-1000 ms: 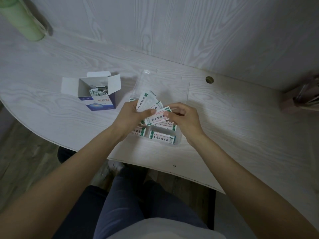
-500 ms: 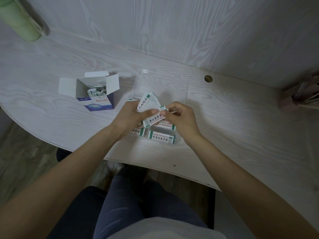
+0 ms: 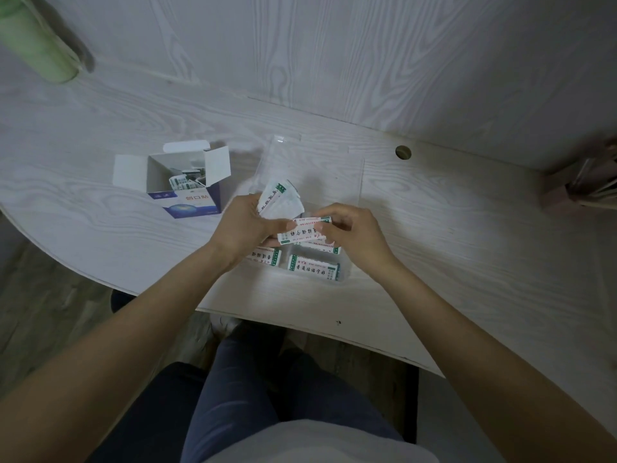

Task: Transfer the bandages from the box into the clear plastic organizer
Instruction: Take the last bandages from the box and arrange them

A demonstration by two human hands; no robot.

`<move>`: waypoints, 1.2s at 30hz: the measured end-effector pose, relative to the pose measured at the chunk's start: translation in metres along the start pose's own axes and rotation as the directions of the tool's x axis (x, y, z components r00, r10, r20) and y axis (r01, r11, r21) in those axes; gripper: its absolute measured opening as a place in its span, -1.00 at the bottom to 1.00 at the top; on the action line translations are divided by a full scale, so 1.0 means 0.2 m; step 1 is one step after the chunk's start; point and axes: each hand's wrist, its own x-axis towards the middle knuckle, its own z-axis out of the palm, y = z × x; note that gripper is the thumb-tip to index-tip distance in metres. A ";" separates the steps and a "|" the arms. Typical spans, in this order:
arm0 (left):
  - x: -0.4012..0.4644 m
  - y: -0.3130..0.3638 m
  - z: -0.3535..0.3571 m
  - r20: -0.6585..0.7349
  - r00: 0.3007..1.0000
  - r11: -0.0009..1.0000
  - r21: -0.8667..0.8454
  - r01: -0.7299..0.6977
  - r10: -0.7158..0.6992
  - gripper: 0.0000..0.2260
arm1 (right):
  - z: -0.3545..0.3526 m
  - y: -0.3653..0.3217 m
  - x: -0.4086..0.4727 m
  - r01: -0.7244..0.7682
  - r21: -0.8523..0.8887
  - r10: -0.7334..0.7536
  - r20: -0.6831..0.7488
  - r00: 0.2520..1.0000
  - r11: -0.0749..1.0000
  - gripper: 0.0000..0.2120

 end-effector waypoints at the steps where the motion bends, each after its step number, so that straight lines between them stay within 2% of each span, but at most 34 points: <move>1: 0.00 -0.01 0.00 -0.004 1.000 1.000 0.006 0.004 -0.004 -0.84 | 0.01 0.01 -0.01 0.000 -0.032 0.000 0.001 1.000 0.999 -0.81; 5: 0.00 -0.04 -0.01 -0.009 1.000 1.000 0.022 0.014 -0.014 -0.81 | 0.03 0.05 -0.04 -0.067 -0.117 0.062 -0.040 0.997 0.991 -0.80; 7: 0.01 -0.06 -0.02 -0.006 1.000 1.000 0.029 0.008 -0.008 -0.82 | 0.03 0.06 -0.06 -0.083 -0.154 0.077 -0.042 0.996 0.985 -0.88; 12: 0.02 -0.11 0.00 -0.026 1.000 1.000 0.025 -0.008 0.009 -0.80 | 0.04 0.10 -0.11 -0.062 -0.289 0.040 -0.084 0.996 0.955 -0.86; 15: 0.04 -0.12 0.01 -0.055 0.998 0.997 0.068 -0.021 0.025 -0.81 | 0.06 0.13 -0.14 -0.025 -0.420 0.004 -0.051 0.999 0.907 -0.84; 21: 0.06 -0.13 0.02 -0.054 0.998 0.995 0.098 -0.031 0.037 -0.87 | 0.07 0.14 -0.17 -0.048 -0.560 0.003 -0.081 0.997 0.827 -0.89; 25: 0.06 -0.13 0.04 -0.026 0.999 0.991 0.128 -0.035 0.039 -0.87 | 0.06 0.14 -0.18 -0.028 -0.638 0.002 -0.041 0.999 0.770 -0.89; 31: 0.08 -0.12 0.06 0.017 0.999 0.975 0.216 -0.052 0.049 -0.84 | 0.06 0.13 -0.18 0.108 -0.734 -0.047 0.104 0.994 0.670 -0.78; 36: 0.08 -0.12 0.06 0.027 0.998 0.970 0.236 -0.053 0.048 -0.81 | 0.09 0.14 -0.17 0.167 -0.787 -0.115 0.123 0.986 0.594 -0.73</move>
